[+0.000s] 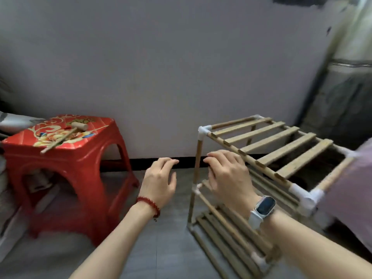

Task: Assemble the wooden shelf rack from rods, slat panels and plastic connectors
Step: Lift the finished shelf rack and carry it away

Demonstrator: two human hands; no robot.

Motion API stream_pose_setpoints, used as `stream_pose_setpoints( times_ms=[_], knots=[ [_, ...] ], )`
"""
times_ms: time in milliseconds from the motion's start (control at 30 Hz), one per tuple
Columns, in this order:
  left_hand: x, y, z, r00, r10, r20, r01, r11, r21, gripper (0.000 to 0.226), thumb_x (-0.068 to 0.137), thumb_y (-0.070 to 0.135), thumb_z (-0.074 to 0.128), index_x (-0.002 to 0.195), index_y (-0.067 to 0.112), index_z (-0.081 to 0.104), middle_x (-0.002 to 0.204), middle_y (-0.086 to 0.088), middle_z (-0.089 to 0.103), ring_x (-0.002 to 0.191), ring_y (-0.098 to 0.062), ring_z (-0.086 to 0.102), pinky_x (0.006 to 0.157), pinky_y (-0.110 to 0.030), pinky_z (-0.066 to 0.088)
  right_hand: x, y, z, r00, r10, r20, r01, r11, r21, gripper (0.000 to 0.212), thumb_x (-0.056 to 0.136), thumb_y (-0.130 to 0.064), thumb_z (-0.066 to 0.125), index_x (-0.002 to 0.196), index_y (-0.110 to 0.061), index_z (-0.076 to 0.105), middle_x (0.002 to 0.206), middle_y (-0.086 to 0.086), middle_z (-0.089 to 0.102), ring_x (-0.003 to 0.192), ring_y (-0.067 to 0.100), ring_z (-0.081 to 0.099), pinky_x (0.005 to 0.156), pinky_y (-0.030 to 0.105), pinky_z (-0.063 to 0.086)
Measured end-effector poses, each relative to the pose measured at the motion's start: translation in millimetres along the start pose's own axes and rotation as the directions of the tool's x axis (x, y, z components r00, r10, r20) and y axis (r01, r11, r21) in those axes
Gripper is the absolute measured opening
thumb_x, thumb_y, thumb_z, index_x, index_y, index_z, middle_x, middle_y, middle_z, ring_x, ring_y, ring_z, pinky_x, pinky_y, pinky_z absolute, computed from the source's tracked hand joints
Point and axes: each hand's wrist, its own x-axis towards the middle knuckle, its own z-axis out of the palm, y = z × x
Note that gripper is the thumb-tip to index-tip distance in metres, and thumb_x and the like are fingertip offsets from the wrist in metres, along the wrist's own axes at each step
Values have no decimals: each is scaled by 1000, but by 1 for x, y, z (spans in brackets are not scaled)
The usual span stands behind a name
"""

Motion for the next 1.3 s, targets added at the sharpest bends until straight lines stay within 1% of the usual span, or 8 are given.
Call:
stream_pose_setpoints(
  times_ms=[233, 400, 567, 767, 900, 1033, 1200, 1300],
  knots=[
    [42, 99, 52, 970, 122, 212, -116, 992, -43, 51, 88, 11, 54, 137, 16, 42, 139, -6, 42, 127, -24, 40, 103, -41, 39, -28, 76, -62, 760, 432, 485, -146, 842, -520, 63, 91, -28, 52, 142, -9, 20, 132, 10, 40, 112, 32, 52, 88, 40, 39],
    [61, 123, 79, 929, 141, 341, -210, 962, 177, 67, 94, 23, 47, 148, 30, 8, 157, 2, 2, 144, -20, 0, 117, -40, 17, -32, 89, -67, 864, 308, 399, -114, 890, -441, 30, 90, -9, 46, 120, -8, 42, 115, 10, 49, 99, 31, 60, 83, 42, 41],
    [91, 128, 84, 947, 299, 118, -320, 917, 241, 69, 70, 15, 77, 129, 22, 40, 130, -8, 54, 124, -30, 49, 97, -58, 37, -19, 135, -74, 951, 147, 272, -29, 918, -397, 29, 71, -1, 61, 98, -8, 58, 90, 7, 62, 82, 29, 63, 61, 37, 49],
    [129, 118, 94, 919, 393, -42, -377, 903, 204, 58, 67, 13, 76, 120, 14, 52, 119, -14, 59, 109, -34, 58, 88, -51, 48, 23, 192, -81, 993, 95, 66, -44, 836, -547, 63, 33, -4, 75, 95, -11, 69, 74, -2, 63, 68, 23, 60, 45, 26, 45],
    [120, 108, 112, 906, 308, 291, -325, 946, 9, 37, 90, 34, 49, 120, 15, 58, 121, -5, 58, 117, -24, 51, 94, -41, 45, 33, 240, -53, 998, 66, 3, -51, 797, -602, 72, 40, -5, 74, 112, -13, 68, 84, 3, 65, 71, 26, 61, 62, 30, 49],
    [84, 92, 144, 618, 190, 763, -337, 941, 38, 80, 74, 77, 22, 132, 27, 46, 133, 3, 51, 123, -16, 45, 99, -32, 37, 53, 260, -22, 981, 170, -96, -194, 788, -584, 62, 50, -4, 78, 111, -15, 68, 81, 6, 64, 73, 28, 62, 66, 32, 50],
    [71, 75, 178, 635, 209, 744, -446, 885, 132, 37, 96, 45, 37, 125, 26, 49, 128, 5, 51, 120, -18, 45, 94, -33, 31, 44, 257, 12, 949, 274, -158, -316, 835, -451, 57, 77, -4, 56, 133, -4, 49, 134, 25, 49, 129, 39, 43, 107, 61, 21],
    [78, 72, 195, 709, 220, 670, -400, 908, 125, 31, 98, 38, 37, 118, 23, 54, 121, 2, 55, 116, -20, 48, 94, -32, 29, -12, 219, 39, 974, 216, -66, -225, 954, -198, 38, 83, -18, 46, 114, -7, 64, 114, 16, 64, 109, 33, 61, 92, 49, 47]
  ],
)
